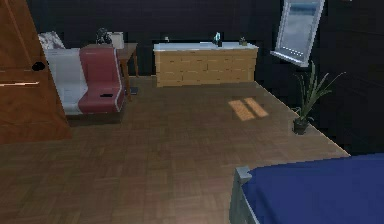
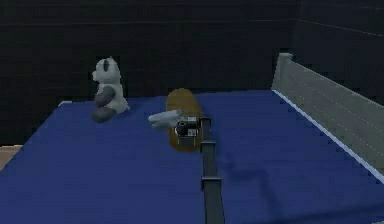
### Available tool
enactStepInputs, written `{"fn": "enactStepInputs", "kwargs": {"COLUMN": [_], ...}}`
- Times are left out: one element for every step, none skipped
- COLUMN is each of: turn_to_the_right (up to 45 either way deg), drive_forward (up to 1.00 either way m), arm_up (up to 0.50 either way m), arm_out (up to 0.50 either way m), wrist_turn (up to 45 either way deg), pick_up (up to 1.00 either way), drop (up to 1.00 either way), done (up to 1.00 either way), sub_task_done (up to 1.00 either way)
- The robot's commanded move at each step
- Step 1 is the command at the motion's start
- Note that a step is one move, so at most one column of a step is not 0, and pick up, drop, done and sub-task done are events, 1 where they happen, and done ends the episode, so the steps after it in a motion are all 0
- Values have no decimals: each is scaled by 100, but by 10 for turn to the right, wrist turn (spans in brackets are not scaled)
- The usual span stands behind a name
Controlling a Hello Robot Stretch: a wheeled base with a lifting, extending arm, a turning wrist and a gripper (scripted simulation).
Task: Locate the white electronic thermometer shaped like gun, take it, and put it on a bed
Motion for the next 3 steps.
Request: {"fn": "enactStepInputs", "kwargs": {"turn_to_the_right": [0,0,0], "drive_forward": [0,0,0], "arm_up": [0,10,0], "arm_out": [0,0,-8], "wrist_turn": [0,0,0], "pick_up": [0,0,0], "drop": [100,0,0], "done": [0,0,0], "sub_task_done": [0,0,0]}}
